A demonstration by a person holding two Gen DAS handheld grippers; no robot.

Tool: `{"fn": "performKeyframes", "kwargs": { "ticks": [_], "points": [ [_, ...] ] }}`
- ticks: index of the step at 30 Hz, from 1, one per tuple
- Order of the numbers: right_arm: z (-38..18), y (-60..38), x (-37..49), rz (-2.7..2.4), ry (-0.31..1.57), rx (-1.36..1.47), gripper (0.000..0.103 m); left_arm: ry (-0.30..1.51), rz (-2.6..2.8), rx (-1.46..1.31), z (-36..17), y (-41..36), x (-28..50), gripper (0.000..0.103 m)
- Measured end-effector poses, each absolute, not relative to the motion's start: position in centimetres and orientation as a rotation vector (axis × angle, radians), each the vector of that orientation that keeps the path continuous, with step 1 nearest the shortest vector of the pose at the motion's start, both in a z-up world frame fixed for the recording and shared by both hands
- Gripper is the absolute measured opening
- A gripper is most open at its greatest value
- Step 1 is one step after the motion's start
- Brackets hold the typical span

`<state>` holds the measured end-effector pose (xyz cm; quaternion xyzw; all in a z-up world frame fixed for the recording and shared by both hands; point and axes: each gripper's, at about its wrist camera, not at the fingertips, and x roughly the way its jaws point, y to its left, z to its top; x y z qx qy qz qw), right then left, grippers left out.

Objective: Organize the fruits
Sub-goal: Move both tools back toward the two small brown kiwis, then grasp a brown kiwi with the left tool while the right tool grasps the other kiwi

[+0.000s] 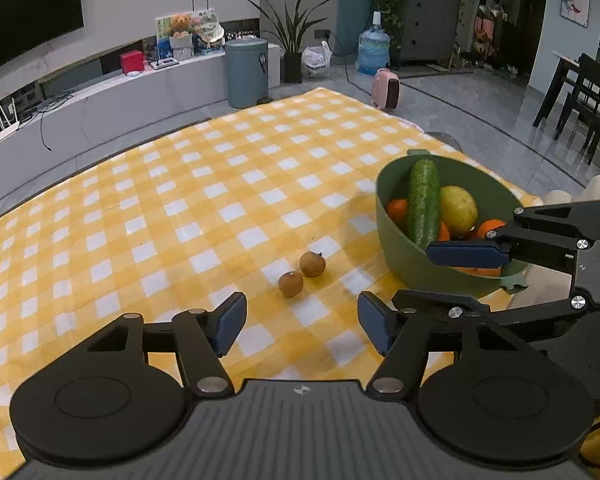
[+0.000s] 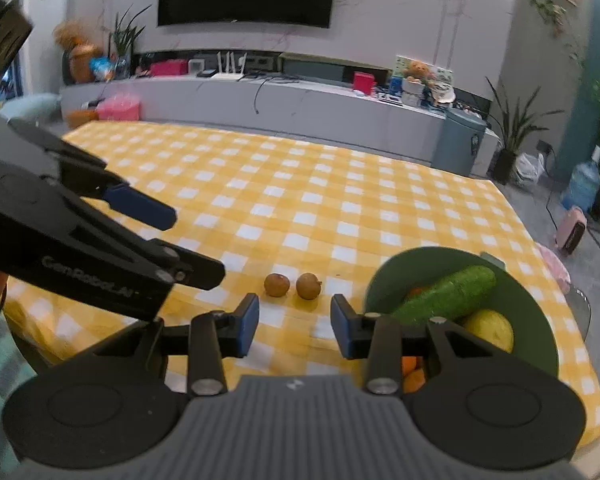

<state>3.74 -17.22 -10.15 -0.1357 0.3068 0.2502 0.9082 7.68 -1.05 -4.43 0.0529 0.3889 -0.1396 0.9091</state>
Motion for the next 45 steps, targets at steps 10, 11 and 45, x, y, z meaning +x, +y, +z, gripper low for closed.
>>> {"fn": "performKeyframes", "kwargs": {
  "ticks": [10, 11, 45],
  "points": [
    [-11.9, -15.9, 6.7, 0.533, 0.671, -0.4, 0.022, 0.896, -0.334, -0.003, -6.9, 0.4, 11.6, 0.052],
    [-12.0, -15.9, 7.1, 0.536, 0.671, -0.403, 0.022, 0.903, -0.337, -0.005, -7.2, 0.4, 12.0, 0.052],
    [-13.0, -13.9, 11.9, 0.62, 0.696, -0.53, 0.022, 0.974, -0.302, -0.057, -11.8, 1.0, 16.8, 0.026]
  ]
}}
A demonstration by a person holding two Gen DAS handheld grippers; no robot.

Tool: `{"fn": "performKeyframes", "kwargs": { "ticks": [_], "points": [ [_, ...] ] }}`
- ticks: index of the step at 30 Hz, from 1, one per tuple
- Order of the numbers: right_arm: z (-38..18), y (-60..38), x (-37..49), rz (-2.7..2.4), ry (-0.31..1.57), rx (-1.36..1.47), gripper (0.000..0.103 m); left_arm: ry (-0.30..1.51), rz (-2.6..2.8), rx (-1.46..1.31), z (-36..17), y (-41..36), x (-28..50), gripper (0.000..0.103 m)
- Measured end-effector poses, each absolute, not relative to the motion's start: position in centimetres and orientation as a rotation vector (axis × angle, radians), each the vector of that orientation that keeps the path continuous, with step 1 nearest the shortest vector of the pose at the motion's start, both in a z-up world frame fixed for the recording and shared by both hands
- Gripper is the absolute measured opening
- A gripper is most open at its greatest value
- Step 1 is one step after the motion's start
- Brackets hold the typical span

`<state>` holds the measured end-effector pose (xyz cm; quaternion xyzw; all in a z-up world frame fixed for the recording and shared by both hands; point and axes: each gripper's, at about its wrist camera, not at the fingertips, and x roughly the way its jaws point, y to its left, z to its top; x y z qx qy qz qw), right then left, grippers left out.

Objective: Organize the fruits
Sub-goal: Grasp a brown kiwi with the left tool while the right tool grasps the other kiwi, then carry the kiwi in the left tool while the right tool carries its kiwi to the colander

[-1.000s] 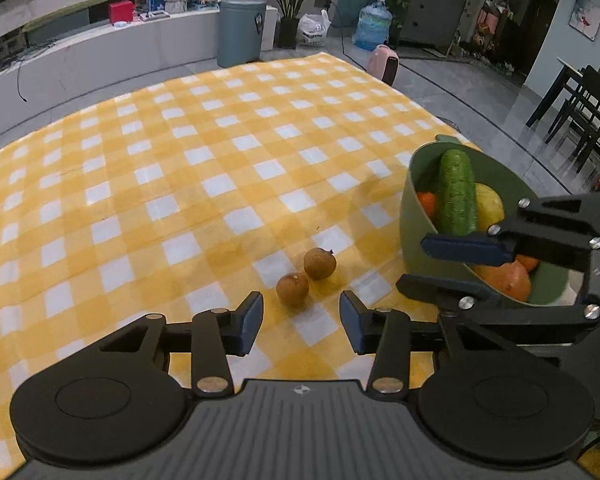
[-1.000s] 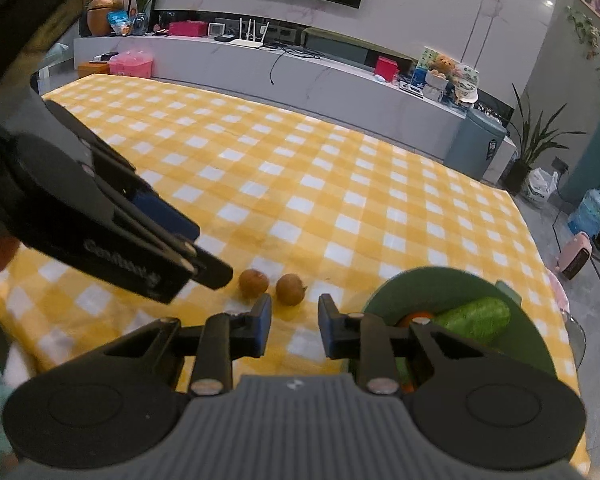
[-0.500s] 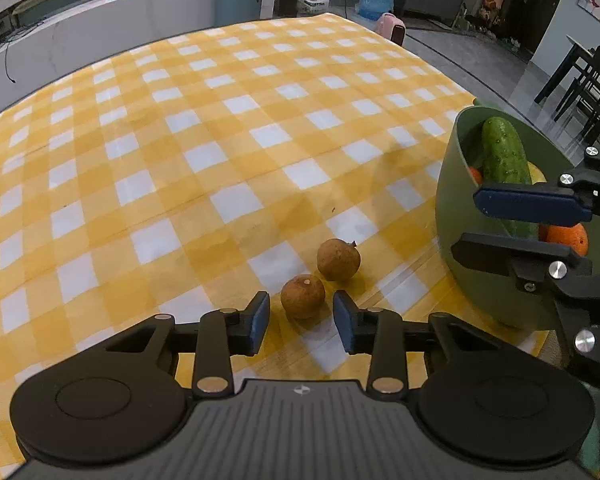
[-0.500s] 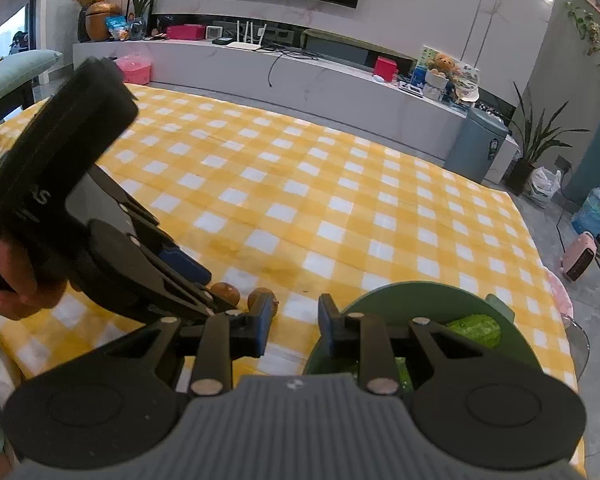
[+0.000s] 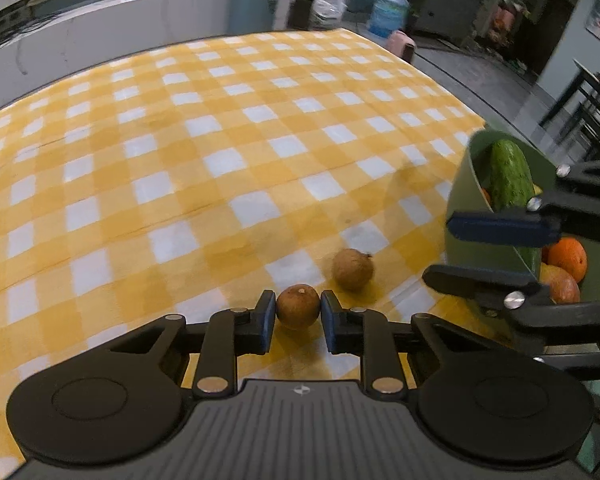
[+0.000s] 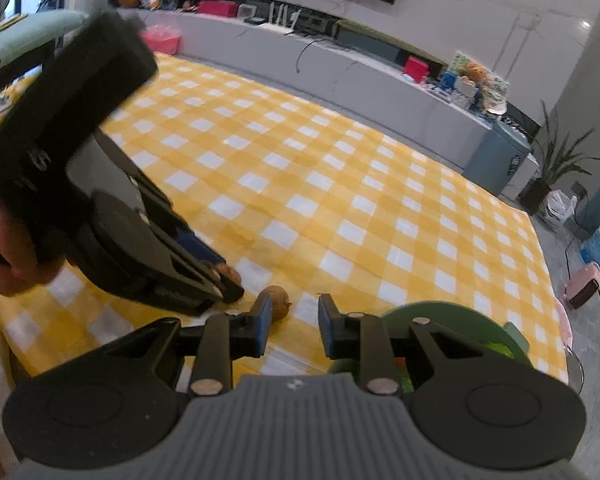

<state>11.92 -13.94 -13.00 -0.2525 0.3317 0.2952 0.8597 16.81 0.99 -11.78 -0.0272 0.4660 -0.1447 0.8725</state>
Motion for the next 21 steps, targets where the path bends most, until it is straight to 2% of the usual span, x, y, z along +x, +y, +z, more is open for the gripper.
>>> {"fn": "performKeyframes", "kwargs": {
  "ticks": [8, 21],
  "points": [
    [-15.0, -10.2, 13.1, 0.58, 0.775, -0.632, 0.021, 0.922, -0.244, -0.133, -10.2, 4.3, 15.1, 0.026],
    [-17.6, -7.5, 14.3, 0.447, 0.816, -0.686, 0.022, 0.888, -0.245, -0.18, -10.8, 6.1, 14.4, 0.026]
  ]
}}
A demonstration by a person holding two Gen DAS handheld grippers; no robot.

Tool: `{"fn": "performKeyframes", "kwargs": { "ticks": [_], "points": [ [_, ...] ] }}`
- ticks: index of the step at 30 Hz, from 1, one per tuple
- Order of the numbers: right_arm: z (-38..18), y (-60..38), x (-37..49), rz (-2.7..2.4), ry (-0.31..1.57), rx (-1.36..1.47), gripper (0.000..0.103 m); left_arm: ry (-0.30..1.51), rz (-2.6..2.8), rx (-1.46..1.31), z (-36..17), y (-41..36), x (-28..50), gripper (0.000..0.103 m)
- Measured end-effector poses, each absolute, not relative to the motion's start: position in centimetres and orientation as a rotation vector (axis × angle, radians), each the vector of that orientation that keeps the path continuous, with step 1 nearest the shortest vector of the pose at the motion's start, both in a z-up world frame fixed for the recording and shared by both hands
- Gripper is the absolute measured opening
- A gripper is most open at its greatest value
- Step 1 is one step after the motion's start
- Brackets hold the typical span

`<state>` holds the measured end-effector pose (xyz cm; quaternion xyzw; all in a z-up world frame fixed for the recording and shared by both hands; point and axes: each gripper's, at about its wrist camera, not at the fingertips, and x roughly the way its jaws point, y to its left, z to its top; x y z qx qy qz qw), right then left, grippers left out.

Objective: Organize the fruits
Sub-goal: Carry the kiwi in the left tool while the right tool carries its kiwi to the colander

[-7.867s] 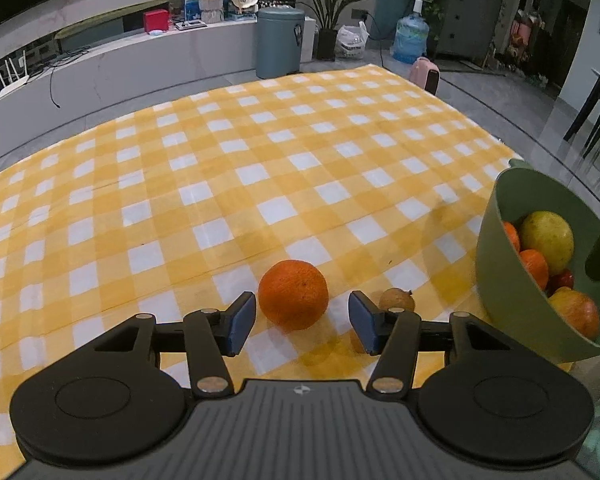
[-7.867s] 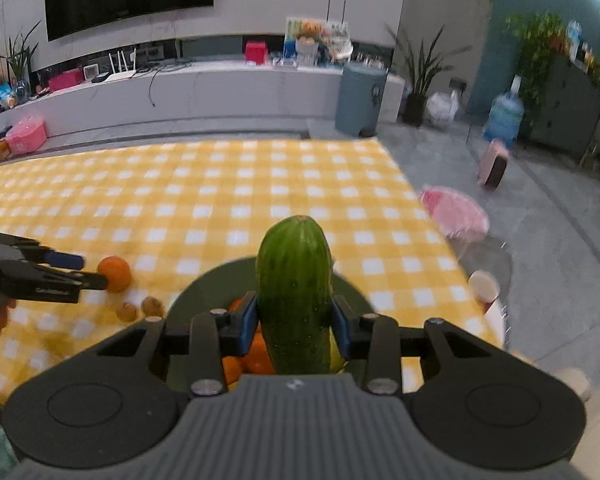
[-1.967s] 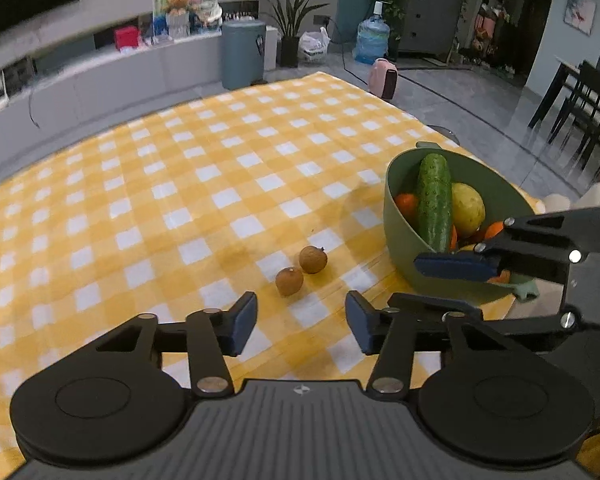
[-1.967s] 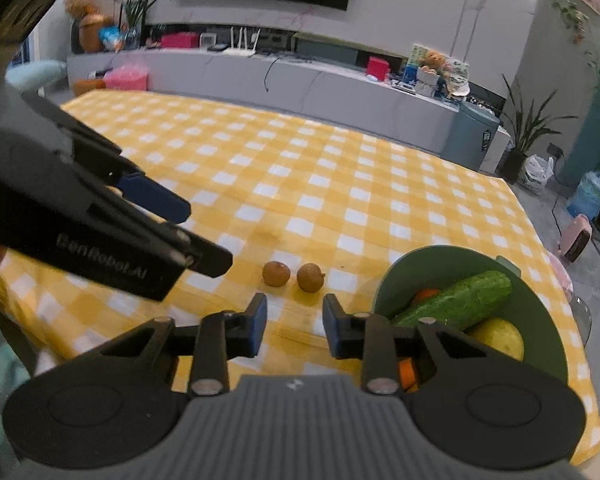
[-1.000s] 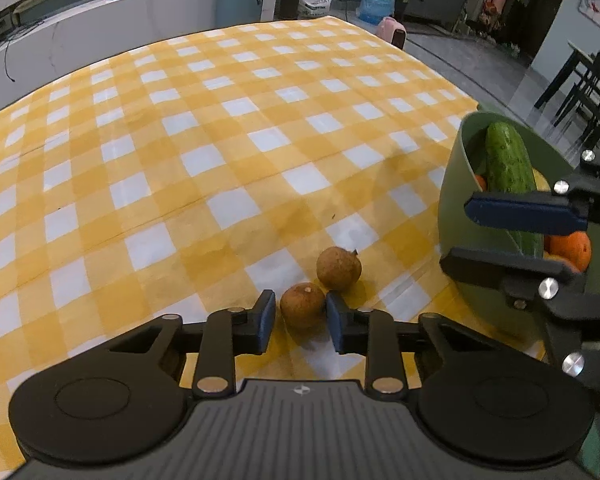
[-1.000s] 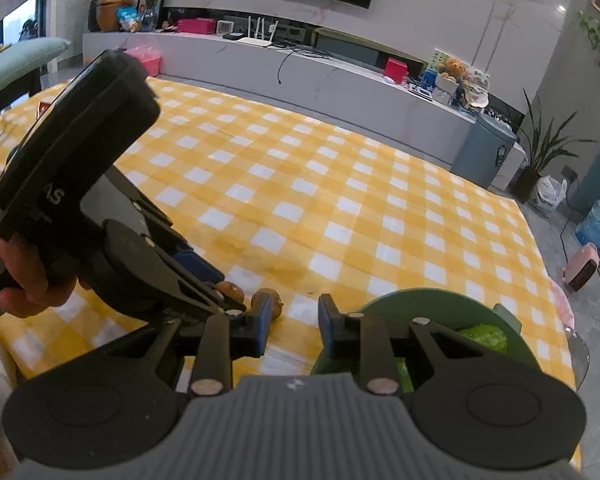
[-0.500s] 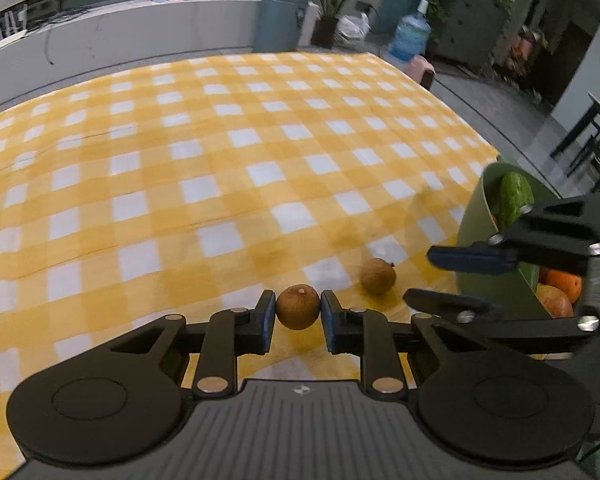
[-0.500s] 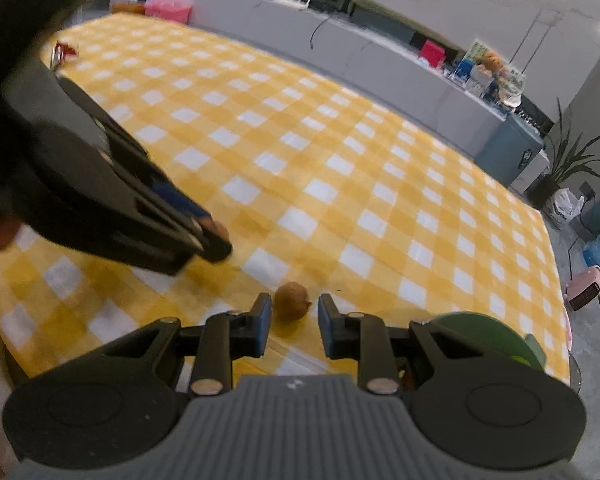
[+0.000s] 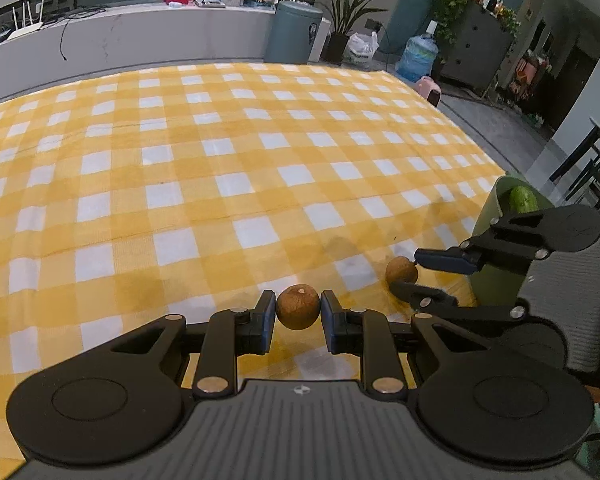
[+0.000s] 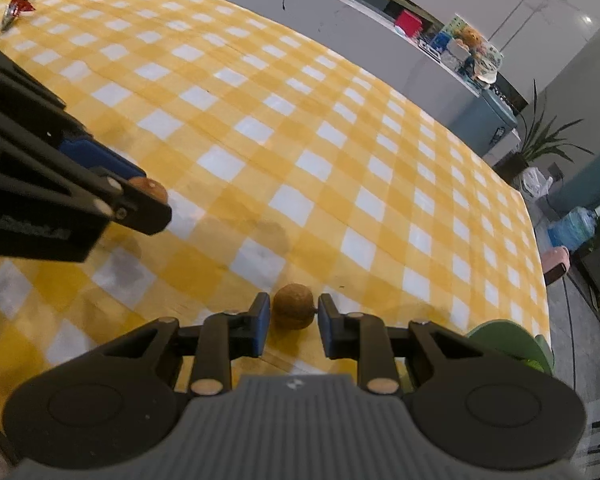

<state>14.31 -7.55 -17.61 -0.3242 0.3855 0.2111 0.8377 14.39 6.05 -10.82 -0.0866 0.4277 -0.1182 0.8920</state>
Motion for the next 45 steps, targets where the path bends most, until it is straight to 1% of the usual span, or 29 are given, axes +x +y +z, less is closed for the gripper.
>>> {"fn": "performKeyframes", "kwargs": {
  "ticks": [5, 8, 9, 15, 21, 28, 36, 45],
  "points": [
    [-18.1, -7.5, 14.8, 0.42, 0.837, -0.688, 0.023, 0.879, -0.262, -0.196, -10.9, 6.3, 14.3, 0.026],
    [-18.3, -7.7, 15.0, 0.404, 0.848, -0.68, 0.021, 0.88, -0.27, -0.202, -10.9, 6.2, 14.2, 0.026],
    [-18.4, -7.6, 15.1, 0.401, 0.85, -0.68, 0.019, 0.881, -0.269, -0.201, -10.9, 6.2, 14.2, 0.026],
    [-17.8, -7.7, 14.5, 0.411, 0.836, -0.662, 0.018, 0.886, -0.253, -0.204, -10.8, 6.0, 14.2, 0.026],
    [-15.5, -7.7, 12.7, 0.464, 0.804, -0.617, 0.018, 0.862, -0.238, -0.191, -8.7, 5.1, 13.7, 0.026],
    [-12.0, -8.9, 10.1, 0.52, 0.759, -0.502, 0.018, 0.814, -0.222, -0.133, -5.7, 3.4, 12.0, 0.026],
    [-8.2, -12.4, 6.9, 0.532, 0.69, -0.388, 0.018, 0.803, -0.221, -0.114, -3.6, 1.1, 10.0, 0.026],
    [-6.5, -18.6, 4.3, 0.476, 0.657, -0.301, 0.018, 0.8, -0.281, -0.073, -2.3, -3.3, 8.5, 0.026]
  ]
}}
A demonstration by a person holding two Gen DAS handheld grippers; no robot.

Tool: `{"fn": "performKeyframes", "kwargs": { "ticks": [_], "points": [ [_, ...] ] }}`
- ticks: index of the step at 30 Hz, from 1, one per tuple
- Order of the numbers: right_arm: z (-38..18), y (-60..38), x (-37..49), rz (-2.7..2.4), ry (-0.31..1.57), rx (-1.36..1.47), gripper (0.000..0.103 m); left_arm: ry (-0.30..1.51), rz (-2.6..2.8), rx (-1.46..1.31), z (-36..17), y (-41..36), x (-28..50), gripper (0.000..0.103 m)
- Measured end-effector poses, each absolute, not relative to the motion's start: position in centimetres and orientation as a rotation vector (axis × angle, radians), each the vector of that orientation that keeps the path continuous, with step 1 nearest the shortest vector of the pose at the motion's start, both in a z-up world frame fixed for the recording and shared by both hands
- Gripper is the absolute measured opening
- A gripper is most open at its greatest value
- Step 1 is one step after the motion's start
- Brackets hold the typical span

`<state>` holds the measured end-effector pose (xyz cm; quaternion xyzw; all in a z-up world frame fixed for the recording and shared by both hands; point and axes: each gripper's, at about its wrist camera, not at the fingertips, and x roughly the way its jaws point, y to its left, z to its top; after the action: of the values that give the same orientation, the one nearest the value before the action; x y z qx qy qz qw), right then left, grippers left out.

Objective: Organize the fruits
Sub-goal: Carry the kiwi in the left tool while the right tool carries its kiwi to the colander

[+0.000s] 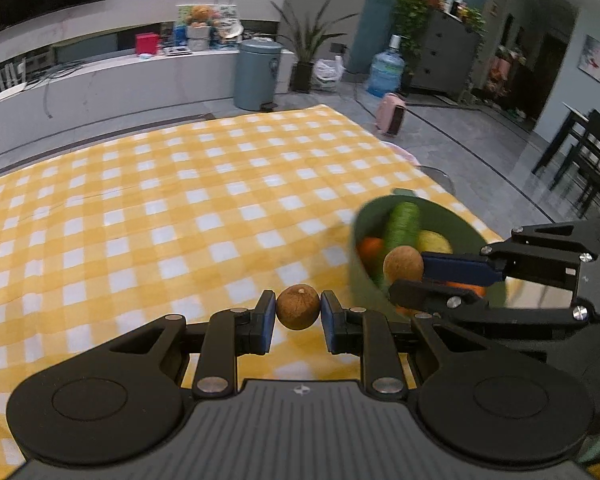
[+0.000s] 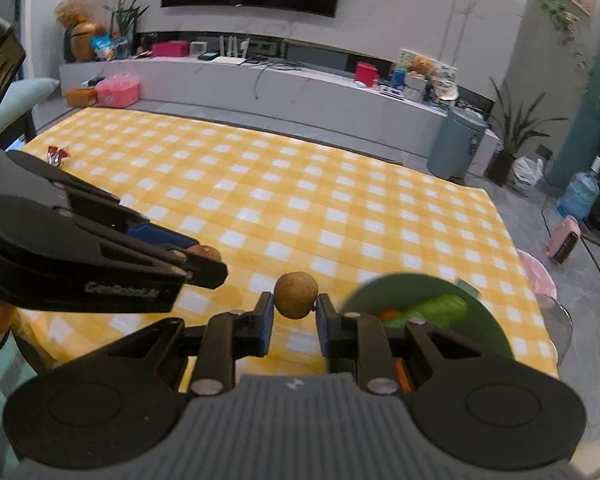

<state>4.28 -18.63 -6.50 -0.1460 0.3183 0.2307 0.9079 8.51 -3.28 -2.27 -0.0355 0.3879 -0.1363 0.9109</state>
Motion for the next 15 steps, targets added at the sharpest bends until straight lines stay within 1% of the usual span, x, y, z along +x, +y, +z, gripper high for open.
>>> {"fn": "performKeyframes", "kwargs": {
  "ticks": [5, 15],
  "points": [
    [-6.5, -22.7, 3.8, 0.435, 0.666, -0.23, 0.018, 0.807, -0.34, -0.059, -2.1, -6.3, 8.5, 0.026],
    [-8.1, -28.7, 4.2, 0.381, 0.692, -0.183, 0.018, 0.84, -0.42, -0.018, -3.1, -11.6, 9.8, 0.026]
  ]
}}
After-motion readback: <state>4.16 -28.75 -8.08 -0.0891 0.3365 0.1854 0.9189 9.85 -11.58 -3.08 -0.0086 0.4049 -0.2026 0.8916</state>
